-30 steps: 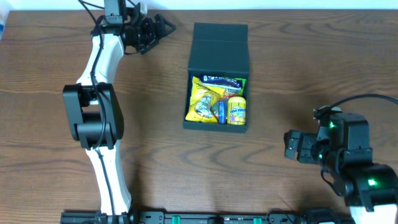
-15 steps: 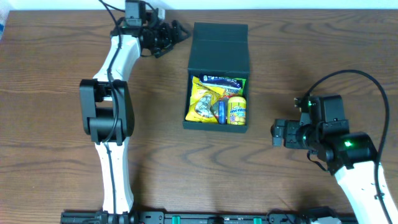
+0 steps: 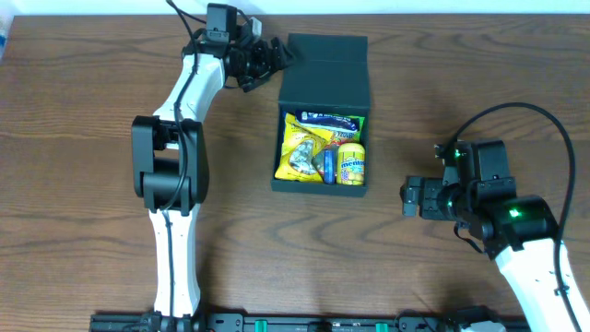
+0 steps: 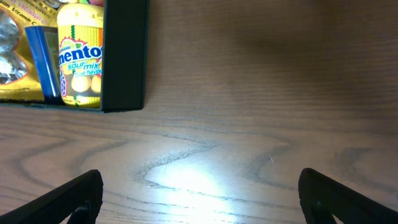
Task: Pack container
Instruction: 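Hook the left gripper behind the raised box lid, then swing the lid forward over the box with the left gripper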
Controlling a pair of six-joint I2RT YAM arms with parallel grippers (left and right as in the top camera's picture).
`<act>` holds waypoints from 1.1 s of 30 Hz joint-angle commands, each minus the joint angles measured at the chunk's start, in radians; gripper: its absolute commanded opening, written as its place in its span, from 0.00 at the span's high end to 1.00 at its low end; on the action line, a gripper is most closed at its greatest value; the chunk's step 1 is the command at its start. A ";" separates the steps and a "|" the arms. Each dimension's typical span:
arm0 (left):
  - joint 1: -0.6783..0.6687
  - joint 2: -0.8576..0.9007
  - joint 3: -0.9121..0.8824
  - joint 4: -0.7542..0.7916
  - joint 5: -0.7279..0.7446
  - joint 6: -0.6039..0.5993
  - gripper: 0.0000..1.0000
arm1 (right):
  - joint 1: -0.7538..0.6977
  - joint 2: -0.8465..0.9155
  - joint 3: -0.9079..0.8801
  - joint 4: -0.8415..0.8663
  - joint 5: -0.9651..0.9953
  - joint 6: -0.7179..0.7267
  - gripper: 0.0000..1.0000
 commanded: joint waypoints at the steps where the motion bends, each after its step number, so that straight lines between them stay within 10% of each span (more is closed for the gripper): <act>1: -0.022 0.019 0.024 -0.009 0.001 0.000 0.05 | 0.010 -0.002 0.002 0.002 0.018 0.008 0.01; 33: -0.066 0.019 0.024 0.146 0.375 0.133 0.05 | 0.010 -0.002 0.002 -0.014 0.059 -0.018 0.01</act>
